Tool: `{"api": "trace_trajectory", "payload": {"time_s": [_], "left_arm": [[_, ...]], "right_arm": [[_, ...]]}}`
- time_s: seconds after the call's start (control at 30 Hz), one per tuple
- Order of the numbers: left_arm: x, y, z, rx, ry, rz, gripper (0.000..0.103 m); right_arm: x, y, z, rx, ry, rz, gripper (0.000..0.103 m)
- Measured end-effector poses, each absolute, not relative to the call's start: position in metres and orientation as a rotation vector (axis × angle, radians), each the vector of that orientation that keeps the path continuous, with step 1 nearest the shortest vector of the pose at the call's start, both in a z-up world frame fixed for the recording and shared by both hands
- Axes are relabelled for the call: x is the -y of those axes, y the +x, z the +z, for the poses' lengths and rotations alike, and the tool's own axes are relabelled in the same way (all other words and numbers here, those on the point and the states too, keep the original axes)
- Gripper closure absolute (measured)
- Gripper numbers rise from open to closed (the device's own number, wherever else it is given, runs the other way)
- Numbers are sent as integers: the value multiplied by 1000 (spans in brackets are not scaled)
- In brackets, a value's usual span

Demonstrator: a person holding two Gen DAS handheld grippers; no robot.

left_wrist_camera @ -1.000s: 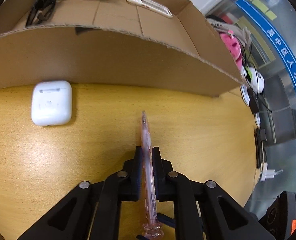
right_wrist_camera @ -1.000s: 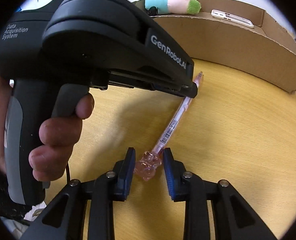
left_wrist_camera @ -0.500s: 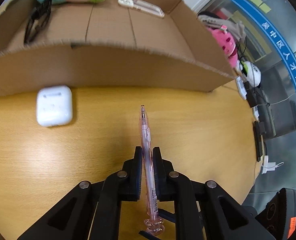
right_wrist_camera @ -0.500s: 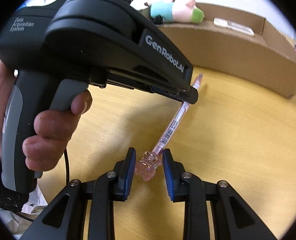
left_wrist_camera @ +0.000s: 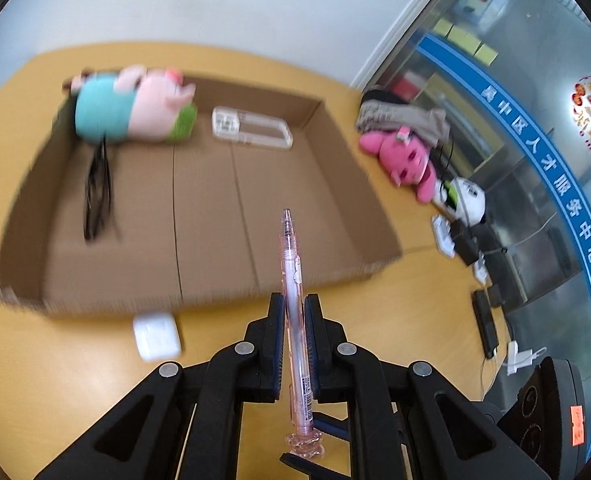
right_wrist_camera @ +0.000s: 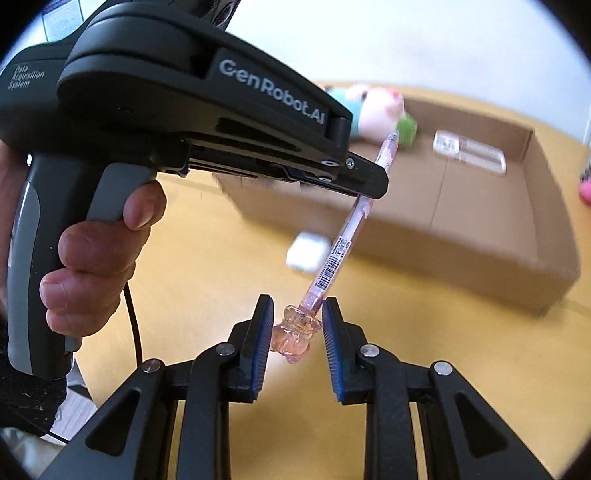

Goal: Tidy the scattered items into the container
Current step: 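Lift the pink pen with the right gripper and carry it over the box, then lower the pen into the box and open the right gripper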

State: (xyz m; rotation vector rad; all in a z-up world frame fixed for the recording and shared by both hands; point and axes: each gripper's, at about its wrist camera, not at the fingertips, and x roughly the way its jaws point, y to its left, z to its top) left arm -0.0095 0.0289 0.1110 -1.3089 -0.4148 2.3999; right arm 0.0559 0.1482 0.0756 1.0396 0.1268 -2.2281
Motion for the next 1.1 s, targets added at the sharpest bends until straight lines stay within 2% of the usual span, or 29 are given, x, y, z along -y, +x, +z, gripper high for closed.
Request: {"api": "trace_trajectory", "payload": {"time_s": [0.2,0.27,0.43,0.7,1.1], "left_arm": [[-22,-49,156,375,-1219,2428,94],[-21,-65,165,361,-1207,2429,94],[-16,-106,168,346,-1218,2436,94],[-2,-184,136,369,-1327,2399,94],[3,-289,30,441,-1644,2228,94]], "right_arm": [[-144,10,110,-140,944,-2275,81],[-142,7,118,-144,929,-2285,86],[-138,-46,117,-126,955,-2265,85],[-126,-99,103,-68,1055,-2201,85],[-124,-215,17,62,1395,-1987,85]]}}
